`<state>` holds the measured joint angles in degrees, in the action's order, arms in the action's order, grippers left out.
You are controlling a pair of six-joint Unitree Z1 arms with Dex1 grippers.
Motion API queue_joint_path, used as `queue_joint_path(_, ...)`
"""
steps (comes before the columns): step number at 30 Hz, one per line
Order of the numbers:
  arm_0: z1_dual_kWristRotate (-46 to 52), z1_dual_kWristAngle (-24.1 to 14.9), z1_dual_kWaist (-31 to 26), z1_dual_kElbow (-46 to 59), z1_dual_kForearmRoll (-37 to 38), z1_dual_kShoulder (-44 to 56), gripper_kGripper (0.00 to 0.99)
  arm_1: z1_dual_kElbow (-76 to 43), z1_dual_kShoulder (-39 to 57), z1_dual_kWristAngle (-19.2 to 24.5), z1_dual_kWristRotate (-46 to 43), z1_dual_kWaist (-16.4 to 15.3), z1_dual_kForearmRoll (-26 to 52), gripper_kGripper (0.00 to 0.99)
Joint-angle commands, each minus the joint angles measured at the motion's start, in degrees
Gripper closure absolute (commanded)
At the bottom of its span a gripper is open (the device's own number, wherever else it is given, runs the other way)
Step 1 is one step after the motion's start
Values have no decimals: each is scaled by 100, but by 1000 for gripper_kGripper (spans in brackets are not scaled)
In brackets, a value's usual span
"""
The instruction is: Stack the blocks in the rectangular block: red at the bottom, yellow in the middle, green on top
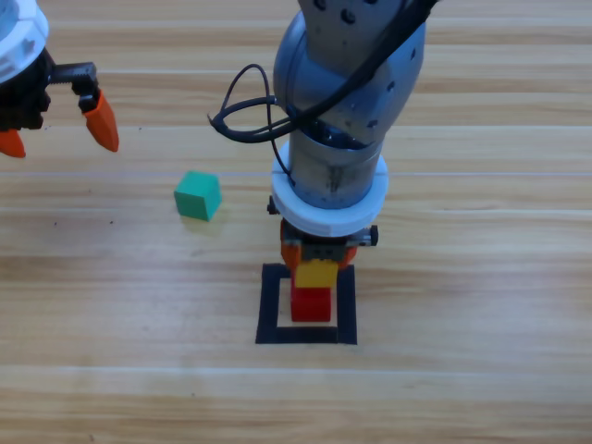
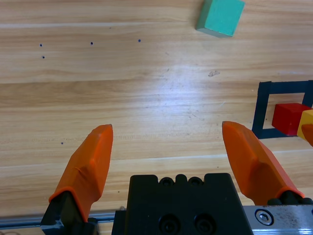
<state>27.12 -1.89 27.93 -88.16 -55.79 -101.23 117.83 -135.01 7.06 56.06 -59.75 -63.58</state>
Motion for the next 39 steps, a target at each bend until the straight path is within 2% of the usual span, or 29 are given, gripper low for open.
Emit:
queue_joint_path(1, -49, 66, -95, 212, 130, -46, 45, 65, -394, 120, 72, -195, -75, 990)
queue_joint_path(39, -102, 137, -130, 405, 376, -204, 45, 135, -465, 217, 133, -274, -207, 990)
